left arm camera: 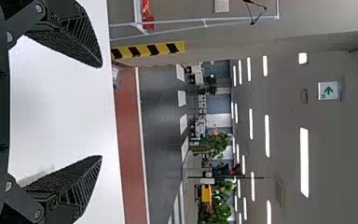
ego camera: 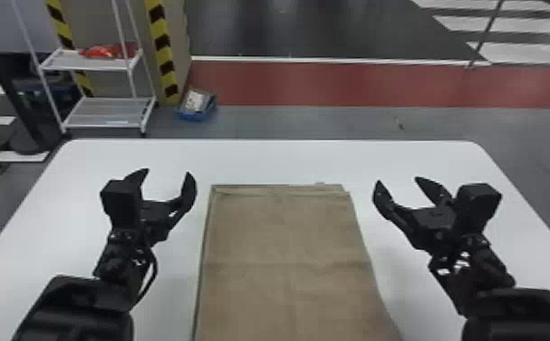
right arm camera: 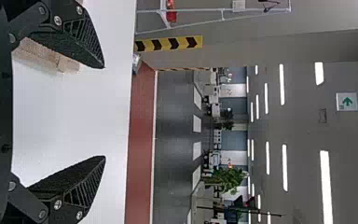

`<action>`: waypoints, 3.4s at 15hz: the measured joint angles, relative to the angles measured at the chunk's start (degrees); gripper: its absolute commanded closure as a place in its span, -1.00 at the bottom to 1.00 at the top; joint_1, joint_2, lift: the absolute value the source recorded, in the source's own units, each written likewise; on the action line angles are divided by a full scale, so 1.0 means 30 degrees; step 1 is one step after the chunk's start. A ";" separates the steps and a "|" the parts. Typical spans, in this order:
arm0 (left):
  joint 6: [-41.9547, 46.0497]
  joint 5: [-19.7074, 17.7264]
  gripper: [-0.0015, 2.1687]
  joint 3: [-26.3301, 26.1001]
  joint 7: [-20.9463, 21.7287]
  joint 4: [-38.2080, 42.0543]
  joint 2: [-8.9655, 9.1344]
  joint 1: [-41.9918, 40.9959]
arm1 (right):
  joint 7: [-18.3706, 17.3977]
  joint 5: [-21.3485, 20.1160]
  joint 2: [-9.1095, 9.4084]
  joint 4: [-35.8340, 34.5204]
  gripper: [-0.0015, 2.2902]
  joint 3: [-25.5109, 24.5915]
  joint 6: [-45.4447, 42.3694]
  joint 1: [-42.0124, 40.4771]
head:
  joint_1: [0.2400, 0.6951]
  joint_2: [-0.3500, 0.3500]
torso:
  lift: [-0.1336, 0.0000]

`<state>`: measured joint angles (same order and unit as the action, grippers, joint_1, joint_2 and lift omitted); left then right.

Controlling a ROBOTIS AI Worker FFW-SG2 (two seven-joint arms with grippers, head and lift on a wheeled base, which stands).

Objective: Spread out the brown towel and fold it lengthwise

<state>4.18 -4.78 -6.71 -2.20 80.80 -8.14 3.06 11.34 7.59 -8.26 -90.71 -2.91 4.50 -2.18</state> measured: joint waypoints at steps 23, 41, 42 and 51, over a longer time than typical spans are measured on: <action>-0.2694 -0.0933 -0.68 -0.1497 0.3893 -0.3443 0.0699 0.2785 | -0.0001 -0.0792 -0.0355 0.0918 -0.82 -0.0355 -0.1332 -0.0049 | 1.00 -0.37 | -0.87; -0.3505 0.0011 -0.39 -0.1543 0.4451 -0.4270 0.0839 0.3347 | -0.0009 -0.0669 -0.0351 0.0868 -0.82 -0.0142 -0.2225 -0.0295 | 1.00 -0.36 | -0.87; -0.3556 0.0009 -0.39 -0.1542 0.4455 -0.4278 0.0839 0.3362 | -0.0010 -0.0645 -0.0351 0.0845 -0.82 -0.0185 -0.2264 -0.0332 | 1.00 -0.36 | -0.87; -0.4016 0.0016 -0.38 -0.1513 0.4549 -0.4278 0.0835 0.3490 | -0.0020 -0.0627 -0.0351 0.0822 -0.82 -0.0292 -0.2332 -0.0318 | 1.00 -0.37 | -0.87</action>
<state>-7.87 -4.73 -11.25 11.45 67.97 -5.64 13.53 11.28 5.71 -9.32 -88.24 -3.79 -2.50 -3.14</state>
